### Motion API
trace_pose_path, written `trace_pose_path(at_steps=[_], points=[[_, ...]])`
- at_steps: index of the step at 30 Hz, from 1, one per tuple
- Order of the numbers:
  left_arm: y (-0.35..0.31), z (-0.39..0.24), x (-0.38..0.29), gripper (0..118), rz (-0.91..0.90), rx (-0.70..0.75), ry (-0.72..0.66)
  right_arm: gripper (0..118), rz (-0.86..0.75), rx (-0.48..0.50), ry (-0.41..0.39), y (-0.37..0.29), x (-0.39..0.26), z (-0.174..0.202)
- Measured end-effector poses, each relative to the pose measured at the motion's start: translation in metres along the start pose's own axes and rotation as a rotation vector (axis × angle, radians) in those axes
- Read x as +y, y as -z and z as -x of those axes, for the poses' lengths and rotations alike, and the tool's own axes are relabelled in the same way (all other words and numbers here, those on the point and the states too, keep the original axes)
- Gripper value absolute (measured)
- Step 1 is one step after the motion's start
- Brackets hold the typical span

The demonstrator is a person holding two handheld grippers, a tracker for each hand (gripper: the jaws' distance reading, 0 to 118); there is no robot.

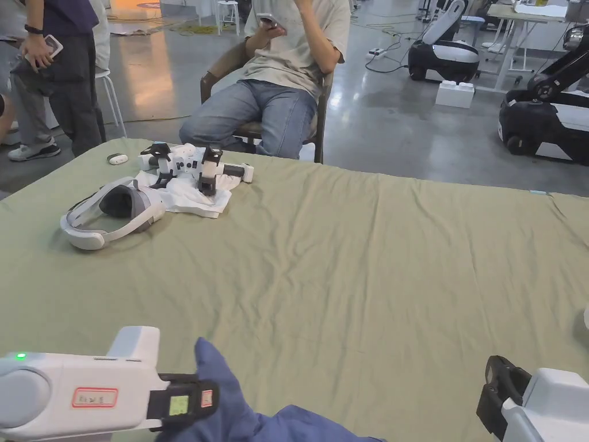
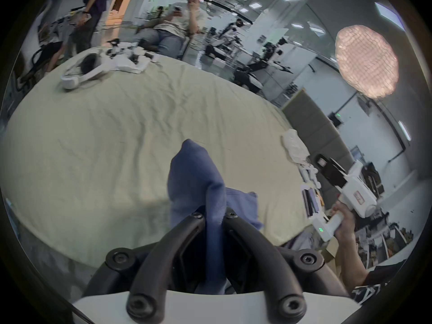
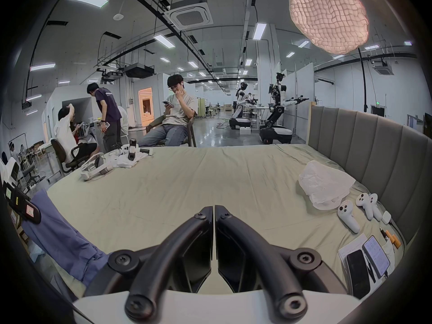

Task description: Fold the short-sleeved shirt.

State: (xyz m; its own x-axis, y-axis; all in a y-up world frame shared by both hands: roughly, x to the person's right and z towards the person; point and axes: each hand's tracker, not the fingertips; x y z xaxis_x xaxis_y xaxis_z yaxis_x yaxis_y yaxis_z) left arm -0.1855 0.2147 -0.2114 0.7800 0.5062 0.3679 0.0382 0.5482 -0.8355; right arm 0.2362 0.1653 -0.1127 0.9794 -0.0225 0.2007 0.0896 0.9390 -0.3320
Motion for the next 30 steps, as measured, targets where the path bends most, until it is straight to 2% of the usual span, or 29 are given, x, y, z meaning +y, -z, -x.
trace_pose_path(at_steps=[7,19,21,23,24,25,26,30], points=[[0.052,-0.031,-0.006,7,0.079,-0.032,0.036,0,0.012,0.003,-0.007,-0.001,-0.002,0.0],[0.196,-0.086,-0.058,9,0.256,0.096,0.096,0,0.044,-0.03,0.003,-0.005,-0.011,-0.014],[0.211,-0.085,-0.062,18,0.275,0.101,0.099,0,0.05,-0.032,0.004,-0.005,-0.012,-0.015],[0.212,-0.083,-0.063,40,0.281,0.094,0.073,0,0.055,-0.034,0.003,-0.005,-0.012,-0.017],[0.208,-0.081,-0.062,51,0.275,0.063,0.054,0,0.058,-0.034,0.002,-0.005,-0.013,-0.017],[0.203,-0.079,-0.059,67,0.262,0.01,0.035,0,0.06,-0.034,0.001,-0.005,-0.013,-0.018],[0.197,-0.077,-0.056,75,0.254,-0.024,0.014,0,0.061,-0.034,0.001,-0.005,-0.013,-0.02],[0.169,-0.067,-0.044,77,0.195,-0.026,0.006,0,0.07,-0.039,-0.001,-0.004,-0.014,-0.023]])
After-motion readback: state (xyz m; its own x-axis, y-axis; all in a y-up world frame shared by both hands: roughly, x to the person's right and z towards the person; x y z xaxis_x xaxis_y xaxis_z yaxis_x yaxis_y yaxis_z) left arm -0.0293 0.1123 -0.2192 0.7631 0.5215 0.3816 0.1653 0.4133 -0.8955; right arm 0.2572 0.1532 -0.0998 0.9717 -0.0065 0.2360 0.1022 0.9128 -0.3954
